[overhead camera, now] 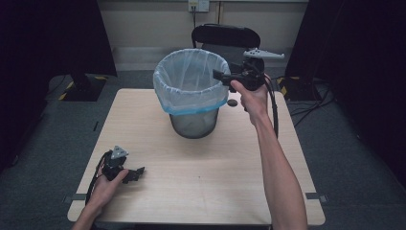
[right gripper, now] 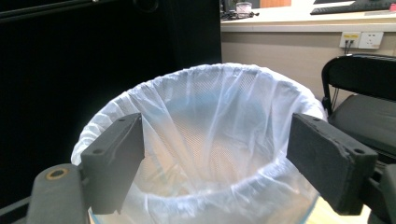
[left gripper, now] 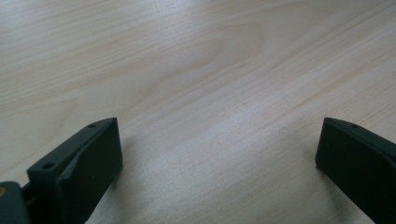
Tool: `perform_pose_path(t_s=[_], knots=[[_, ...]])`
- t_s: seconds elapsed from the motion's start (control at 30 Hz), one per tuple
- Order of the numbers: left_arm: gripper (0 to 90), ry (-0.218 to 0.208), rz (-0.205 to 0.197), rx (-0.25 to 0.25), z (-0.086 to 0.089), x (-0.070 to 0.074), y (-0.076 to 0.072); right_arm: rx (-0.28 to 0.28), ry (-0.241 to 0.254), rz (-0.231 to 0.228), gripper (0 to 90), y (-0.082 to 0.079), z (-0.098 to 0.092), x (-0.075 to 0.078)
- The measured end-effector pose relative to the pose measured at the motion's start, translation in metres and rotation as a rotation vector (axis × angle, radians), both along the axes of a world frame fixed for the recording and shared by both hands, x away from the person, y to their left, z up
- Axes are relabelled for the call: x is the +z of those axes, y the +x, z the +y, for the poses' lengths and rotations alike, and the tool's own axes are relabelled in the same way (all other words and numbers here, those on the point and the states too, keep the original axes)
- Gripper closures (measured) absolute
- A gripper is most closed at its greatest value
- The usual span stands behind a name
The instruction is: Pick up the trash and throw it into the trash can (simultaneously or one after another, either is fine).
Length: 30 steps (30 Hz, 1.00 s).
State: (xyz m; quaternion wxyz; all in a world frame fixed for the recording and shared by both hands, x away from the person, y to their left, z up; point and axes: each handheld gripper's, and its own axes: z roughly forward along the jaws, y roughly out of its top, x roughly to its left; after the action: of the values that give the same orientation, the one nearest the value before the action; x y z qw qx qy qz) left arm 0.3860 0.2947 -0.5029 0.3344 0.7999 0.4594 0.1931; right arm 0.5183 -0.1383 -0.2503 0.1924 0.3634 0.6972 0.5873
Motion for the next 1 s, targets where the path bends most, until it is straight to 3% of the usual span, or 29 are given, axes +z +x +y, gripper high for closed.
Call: perform_pose_path(t_s=[0.33, 0.53, 1.0], knots=[[0.0, -0.003, 0.002, 0.001, 0.0, 0.0, 0.0, -0.037, 0.005, -0.009, 19.1, -0.016, -0.018, 0.0], [0.0, -0.003, 0.001, 0.001, 0.0, 0.0, 0.0, -0.082, -0.017, 0.011, 19.8, -0.019, -0.035, -0.012], [0.0, 0.0, 0.0, 0.001, 0.0, 0.0, 0.0, -0.1, -0.034, 0.05, 18.0, -0.041, -0.053, -0.037]])
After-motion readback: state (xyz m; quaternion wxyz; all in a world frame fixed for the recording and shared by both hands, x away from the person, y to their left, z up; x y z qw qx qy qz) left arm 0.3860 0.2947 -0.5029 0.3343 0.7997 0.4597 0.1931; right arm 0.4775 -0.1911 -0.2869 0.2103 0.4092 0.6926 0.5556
